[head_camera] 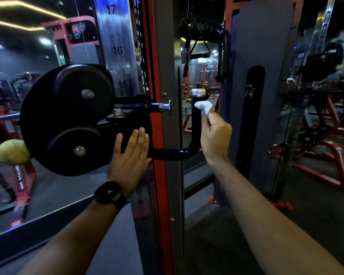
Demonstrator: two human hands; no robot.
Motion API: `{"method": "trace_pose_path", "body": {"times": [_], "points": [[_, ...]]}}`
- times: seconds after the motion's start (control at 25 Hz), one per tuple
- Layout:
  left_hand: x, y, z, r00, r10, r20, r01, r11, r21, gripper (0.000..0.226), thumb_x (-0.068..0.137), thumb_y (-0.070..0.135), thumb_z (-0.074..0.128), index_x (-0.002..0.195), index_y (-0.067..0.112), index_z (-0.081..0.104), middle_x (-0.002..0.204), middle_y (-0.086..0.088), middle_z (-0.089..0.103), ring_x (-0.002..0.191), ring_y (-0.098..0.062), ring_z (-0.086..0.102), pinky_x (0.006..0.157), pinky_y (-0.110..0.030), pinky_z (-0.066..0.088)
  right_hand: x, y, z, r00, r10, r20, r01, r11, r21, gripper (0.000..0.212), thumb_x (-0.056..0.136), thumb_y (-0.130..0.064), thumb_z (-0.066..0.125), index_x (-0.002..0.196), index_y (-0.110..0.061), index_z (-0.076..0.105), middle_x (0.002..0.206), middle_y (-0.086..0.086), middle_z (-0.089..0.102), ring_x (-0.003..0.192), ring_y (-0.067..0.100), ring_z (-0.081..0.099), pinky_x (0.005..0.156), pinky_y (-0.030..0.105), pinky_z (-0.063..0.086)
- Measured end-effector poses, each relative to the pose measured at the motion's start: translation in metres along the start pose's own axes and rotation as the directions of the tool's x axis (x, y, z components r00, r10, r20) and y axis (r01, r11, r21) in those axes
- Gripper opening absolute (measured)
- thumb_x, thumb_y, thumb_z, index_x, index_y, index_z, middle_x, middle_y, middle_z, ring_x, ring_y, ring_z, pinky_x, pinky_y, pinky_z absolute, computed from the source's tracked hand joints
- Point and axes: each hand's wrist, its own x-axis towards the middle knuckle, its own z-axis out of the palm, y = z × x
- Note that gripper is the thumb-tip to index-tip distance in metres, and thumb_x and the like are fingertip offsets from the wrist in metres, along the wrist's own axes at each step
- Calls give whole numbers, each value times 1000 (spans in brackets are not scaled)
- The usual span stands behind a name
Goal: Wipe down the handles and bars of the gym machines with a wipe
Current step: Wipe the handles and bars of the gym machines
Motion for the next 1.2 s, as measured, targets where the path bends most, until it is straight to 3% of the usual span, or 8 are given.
{"method": "trace_pose_path", "body": {"times": [0.12, 0.28, 0.52, 0.68, 0.8, 0.88, 1.08, 1.2], "points": [[-1, -1, -3, 1000, -2, 16, 1, 1000, 21, 75, 92, 50, 54, 147, 2, 35, 154, -17, 34, 142, -29, 33, 116, -59, -3, -24, 3, 4, 988, 149, -43, -149, 989, 18, 19, 96, -5, 55, 108, -10, 69, 68, -12, 60, 47, 3, 43, 44, 24, 40], [-2, 0, -2, 999, 25, 28, -25, 1000, 12, 77, 90, 50, 56, 147, 3, 34, 153, -16, 36, 141, -28, 35, 116, -59, -4, -45, 7, 5, 971, 236, -35, -236, 972, -18, 28, 98, -8, 52, 121, -18, 65, 64, 2, 63, 46, 15, 48, 43, 31, 39], [-3, 1, -2, 999, 28, 26, -28, 1000, 11, 80, 90, 50, 57, 147, 2, 31, 153, -16, 35, 141, -28, 35, 116, -58, -4, -72, -8, 14, 845, 528, -82, -518, 847, 114, 21, 98, -7, 49, 114, -7, 63, 72, -21, 54, 62, -10, 54, 54, 2, 36], [-4, 0, -1, 999, 30, 21, -31, 999, 45, 78, 91, 52, 52, 148, 3, 30, 154, -16, 34, 142, -28, 34, 116, -59, -4, -90, -27, 33, 653, 748, -118, -701, 656, 278, 9, 98, -8, 48, 104, -1, 50, 85, 5, 61, 68, 8, 55, 59, 18, 44], [-5, 0, -2, 998, 53, 22, -54, 998, 43, 78, 91, 53, 51, 148, 4, 32, 154, -15, 35, 141, -27, 35, 115, -59, 3, -101, -42, 68, 356, 934, -13, -769, 301, 564, 10, 95, -2, 48, 87, -10, 48, 75, 1, 56, 66, 11, 54, 67, 29, 45], [-5, -1, -1, 999, 55, 2, -55, 997, 55, 79, 89, 53, 54, 147, 3, 34, 153, -16, 36, 141, -28, 36, 115, -59, 4, -96, -54, 82, 283, 955, 85, -685, 139, 715, 14, 91, 5, 44, 82, -5, 46, 66, 4, 51, 59, 12, 50, 66, 31, 46], [-4, -1, -2, 998, 58, -22, -56, 996, 62, 77, 90, 52, 51, 147, 3, 34, 152, -15, 38, 140, -27, 38, 114, -58, 4, -99, -63, 93, 323, 911, 256, -655, 20, 756, 31, 79, 15, 39, 58, -6, 48, 55, 4, 50, 58, 19, 49, 62, 30, 43], [-7, -4, -2, 996, 85, -22, -83, 994, 68, 73, 92, 50, 47, 146, 3, 35, 152, -15, 38, 140, -28, 38, 115, -59, 2, -114, -74, 87, 524, 833, 176, -809, 423, 408, 16, 88, -4, 54, 76, -10, 62, 72, 3, 64, 70, 17, 61, 66, 28, 47]]}}
